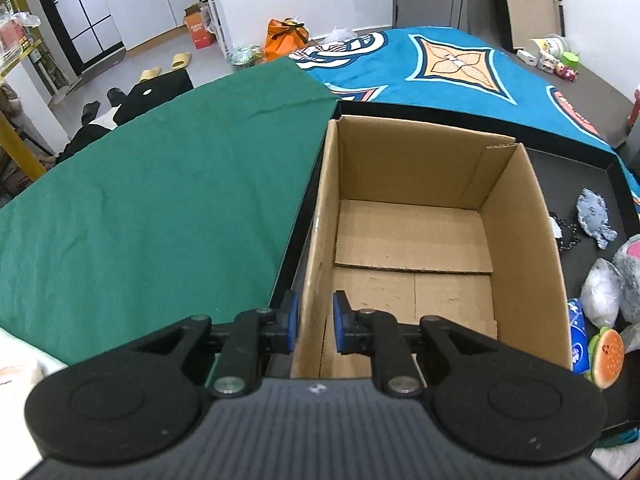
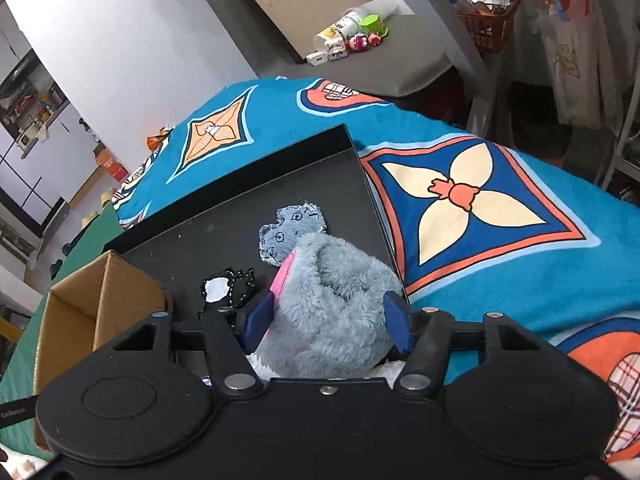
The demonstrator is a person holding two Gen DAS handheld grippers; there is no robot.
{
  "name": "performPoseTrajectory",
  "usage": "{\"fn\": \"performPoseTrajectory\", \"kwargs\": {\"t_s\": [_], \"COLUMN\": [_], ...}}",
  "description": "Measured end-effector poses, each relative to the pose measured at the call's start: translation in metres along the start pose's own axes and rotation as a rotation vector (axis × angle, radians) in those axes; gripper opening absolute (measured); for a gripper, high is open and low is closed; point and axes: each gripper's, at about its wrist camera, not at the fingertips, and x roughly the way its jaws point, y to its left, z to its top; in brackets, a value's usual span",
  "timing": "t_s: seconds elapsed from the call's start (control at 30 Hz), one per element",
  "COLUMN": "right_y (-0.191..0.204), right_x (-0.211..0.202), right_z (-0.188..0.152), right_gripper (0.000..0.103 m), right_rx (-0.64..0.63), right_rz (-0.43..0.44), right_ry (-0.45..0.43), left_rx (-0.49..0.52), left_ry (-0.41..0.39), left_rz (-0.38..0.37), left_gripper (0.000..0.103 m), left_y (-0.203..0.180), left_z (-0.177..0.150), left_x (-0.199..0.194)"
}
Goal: Organize soft objects
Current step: 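Close the right gripper on the grey plush elephant and lift it, then carry the elephant with the right gripper into the cardboard box and release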
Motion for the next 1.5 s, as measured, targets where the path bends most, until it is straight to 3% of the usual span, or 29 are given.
{"fn": "performPoseTrajectory", "kwargs": {"t_s": [0.6,1.17,1.27,1.3,1.5], "right_y": [0.037,0.109,0.121,0.126,0.158], "right_x": [-0.047,-0.06,-0.059,-0.058,-0.052], "right_z": [-0.008,-0.02,-0.022,-0.022,-0.027], "right_gripper": [0.058,0.055,0.047,0.033,0.028], "right_rx": [-0.073,-0.214,-0.232,-0.235,-0.297], "right_rz": [0.04,0.138,0.154,0.16,0.202], "right_ry": [-0.084,-0.114,-0.113,-0.109,-0.093], "left_rx": [-0.015,-0.146,-0.167,-0.171,-0.16], "left_ry": [-0.013,-0.052,-0.062,-0.066,-0.074], "left_rz": [-0.048,-0.131,-0.138,-0.139,-0.149], "left_gripper": [0.017,0.009,0.009,0.009,0.009], "left_y": [0.005,0.032,0.034,0.034,0.034], "left_z": [-0.018,-0.029,-0.029,-0.028,-0.027], "left_x": [-0.011,-0.009,-0.01,-0.01,-0.009]}}
